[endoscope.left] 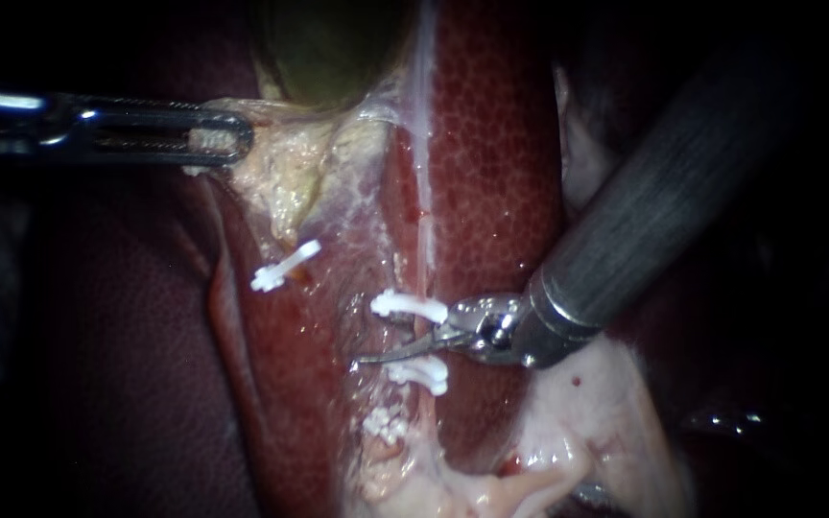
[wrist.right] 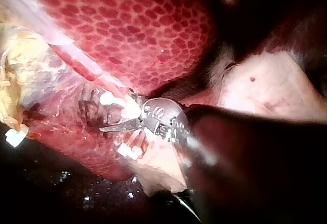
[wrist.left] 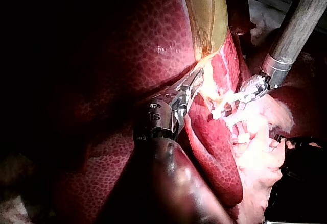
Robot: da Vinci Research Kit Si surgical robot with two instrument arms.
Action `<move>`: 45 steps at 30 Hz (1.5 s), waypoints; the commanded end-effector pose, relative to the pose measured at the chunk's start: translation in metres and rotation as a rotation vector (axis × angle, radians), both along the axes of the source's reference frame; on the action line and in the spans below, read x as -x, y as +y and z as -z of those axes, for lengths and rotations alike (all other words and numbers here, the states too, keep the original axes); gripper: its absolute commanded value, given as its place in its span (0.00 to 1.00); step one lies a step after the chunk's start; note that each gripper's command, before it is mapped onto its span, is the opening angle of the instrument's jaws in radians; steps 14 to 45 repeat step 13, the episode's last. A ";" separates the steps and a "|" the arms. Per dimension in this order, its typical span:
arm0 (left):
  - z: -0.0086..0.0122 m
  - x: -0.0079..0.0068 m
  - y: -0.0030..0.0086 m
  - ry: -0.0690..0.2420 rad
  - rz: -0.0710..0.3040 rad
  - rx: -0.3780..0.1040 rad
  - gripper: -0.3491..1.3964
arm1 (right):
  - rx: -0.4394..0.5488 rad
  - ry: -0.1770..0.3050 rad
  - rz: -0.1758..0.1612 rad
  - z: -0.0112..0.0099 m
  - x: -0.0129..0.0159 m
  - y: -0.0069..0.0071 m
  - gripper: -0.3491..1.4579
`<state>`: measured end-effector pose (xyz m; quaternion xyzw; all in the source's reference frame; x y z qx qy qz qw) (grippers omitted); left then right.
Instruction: Go to the cutting position right tube
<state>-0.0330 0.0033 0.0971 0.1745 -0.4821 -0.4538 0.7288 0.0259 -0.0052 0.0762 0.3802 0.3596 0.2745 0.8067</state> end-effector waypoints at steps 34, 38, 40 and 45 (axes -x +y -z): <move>0.0001 0.0001 0.0000 0.001 0.001 0.000 0.00 | 0.002 0.000 -0.001 0.0000 0.0000 0.0000 0.90; 0.0001 0.0001 0.0000 0.001 0.001 0.000 0.00 | 0.002 0.000 -0.001 0.0000 0.0000 0.0000 0.90; 0.0001 0.0001 0.0000 0.001 0.001 0.000 0.00 | 0.002 0.000 -0.001 0.0000 0.0000 0.0000 0.90; 0.0001 0.0001 0.0000 0.001 0.001 0.000 0.00 | 0.002 0.000 -0.001 0.0000 0.0000 0.0000 0.90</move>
